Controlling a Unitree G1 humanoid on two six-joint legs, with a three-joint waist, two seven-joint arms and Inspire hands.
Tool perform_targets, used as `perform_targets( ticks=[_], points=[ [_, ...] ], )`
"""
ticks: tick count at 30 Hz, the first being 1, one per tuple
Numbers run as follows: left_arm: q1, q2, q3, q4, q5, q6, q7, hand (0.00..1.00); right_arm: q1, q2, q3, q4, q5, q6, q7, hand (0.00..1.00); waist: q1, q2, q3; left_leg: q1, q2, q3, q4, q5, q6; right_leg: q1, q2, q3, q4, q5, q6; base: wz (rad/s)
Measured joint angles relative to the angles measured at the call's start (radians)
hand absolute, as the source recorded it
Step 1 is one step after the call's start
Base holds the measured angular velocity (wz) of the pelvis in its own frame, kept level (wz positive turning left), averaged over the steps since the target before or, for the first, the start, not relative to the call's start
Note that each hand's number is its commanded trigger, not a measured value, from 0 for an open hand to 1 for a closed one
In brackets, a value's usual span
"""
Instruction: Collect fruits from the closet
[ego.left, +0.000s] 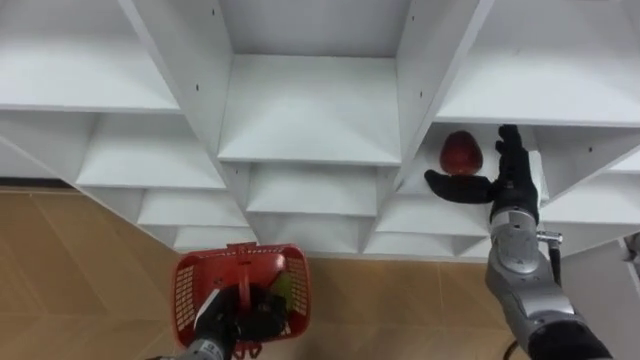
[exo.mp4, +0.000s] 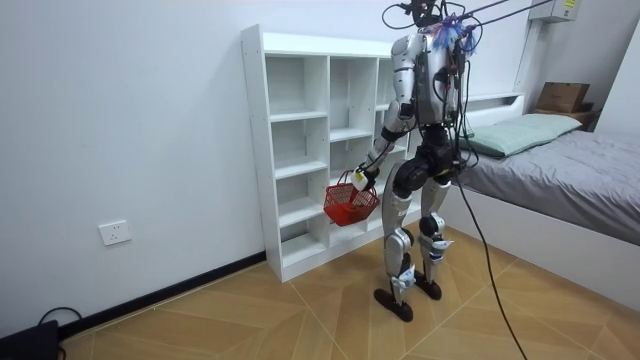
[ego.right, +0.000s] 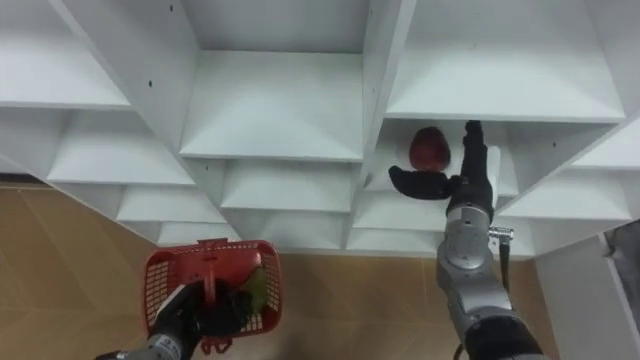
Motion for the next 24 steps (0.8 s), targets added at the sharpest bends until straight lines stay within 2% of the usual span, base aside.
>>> perform_targets(
  ticks=[3, 4, 5, 9, 14, 24],
  points=[
    [-0.015, -0.001, 0.0, 0.007, 0.0, 0.0, 0.001, 1.0, -0.004, 0.0, 0.0, 0.002, -0.004, 0.0, -0.006, 0.0, 0.0, 0.002, 0.0044, -0.006, 0.001, 0.005, 0.0, 0.0, 0.0, -0.006, 0.001, 0.0, -0.001, 0.0, 0.0, -0.02],
    [-0.022, -0.002, 0.0, 0.01, 0.0, 0.0, 0.001, 1.0, -0.008, 0.0, 0.0, 0.005, -0.007, 0.0, -0.012, 0.0, 0.0, 0.004, 0.0096, -0.008, 0.001, 0.006, 0.0, 0.0, 0.0, -0.008, 0.001, 0.0, -0.001, 0.0, 0.0, -0.04],
    [-0.024, -0.003, 0.0, 0.01, 0.0, 0.0, 0.001, 1.0, -0.012, 0.001, 0.0, 0.013, -0.011, 0.0, -0.016, 0.0, 0.0, 0.005, 0.0109, -0.011, 0.001, 0.007, 0.001, 0.0, 0.0, -0.012, 0.001, 0.0, -0.001, 0.0, -0.001, -0.04],
    [-0.025, -0.005, 0.001, 0.012, 0.0, 0.0, 0.0, 1.0, -0.019, 0.003, -0.001, 0.016, -0.011, 0.0, -0.032, 0.0, 0.003, 0.005, 0.0109, -0.03, 0.001, 0.007, 0.008, 0.0, 0.0, -0.029, 0.001, 0.0, 0.001, 0.001, -0.002, 0.0],
    [-0.045, -0.02, 0.001, 0.027, 0.001, 0.002, 0.002, 1.0, -0.038, 0.002, 0.0, 0.029, -0.013, 0.0, -0.042, 0.0, 0.026, 0.005, 0.0106, -0.051, 0.003, 0.003, 0.021, 0.0, 0.0, -0.051, 0.0, 0.001, 0.018, 0.001, -0.002, 0.0],
    [-0.053, -0.027, 0.001, 0.038, 0.002, 0.028, 0.001, 1.0, -0.061, -0.001, -0.003, 0.035, -0.056, 0.004, -0.062, 0.0, 0.024, 0.004, 0.0115, -0.079, 0.0, 0.002, 0.043, 0.002, 0.003, -0.078, -0.007, 0.001, 0.042, 0.002, -0.003, 0.0]
  ],
)
